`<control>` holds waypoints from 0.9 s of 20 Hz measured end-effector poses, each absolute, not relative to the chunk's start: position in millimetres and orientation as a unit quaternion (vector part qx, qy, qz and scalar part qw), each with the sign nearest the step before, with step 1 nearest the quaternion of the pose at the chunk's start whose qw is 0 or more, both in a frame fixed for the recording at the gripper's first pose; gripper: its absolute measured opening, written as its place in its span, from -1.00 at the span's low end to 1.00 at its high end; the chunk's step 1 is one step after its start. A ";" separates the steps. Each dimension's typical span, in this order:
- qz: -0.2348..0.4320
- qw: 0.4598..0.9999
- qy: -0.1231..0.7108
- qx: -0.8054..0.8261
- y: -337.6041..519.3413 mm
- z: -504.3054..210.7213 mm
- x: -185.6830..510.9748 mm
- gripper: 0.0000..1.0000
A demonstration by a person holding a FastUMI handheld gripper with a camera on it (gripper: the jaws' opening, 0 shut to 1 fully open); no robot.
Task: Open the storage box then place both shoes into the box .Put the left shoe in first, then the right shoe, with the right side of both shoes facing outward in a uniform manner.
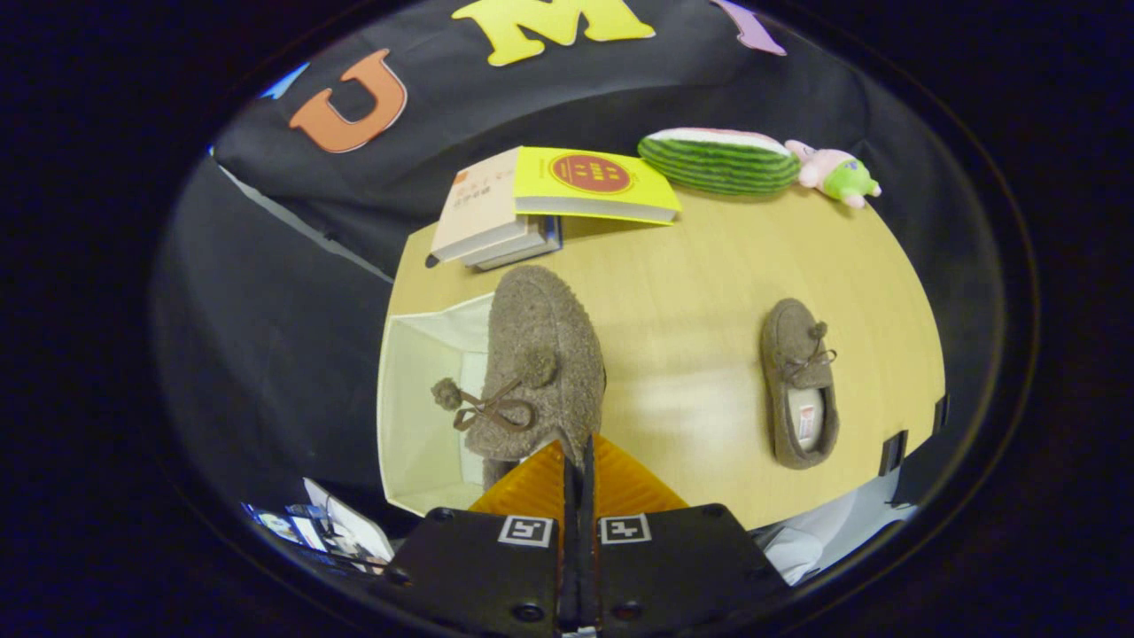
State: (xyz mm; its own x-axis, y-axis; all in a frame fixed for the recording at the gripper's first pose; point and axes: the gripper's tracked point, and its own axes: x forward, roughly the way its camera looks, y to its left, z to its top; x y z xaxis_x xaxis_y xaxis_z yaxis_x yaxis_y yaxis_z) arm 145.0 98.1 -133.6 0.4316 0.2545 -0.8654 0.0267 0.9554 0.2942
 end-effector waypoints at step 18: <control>0.067 0.852 0.477 0.205 263.7 -189.5 159.8 -0.88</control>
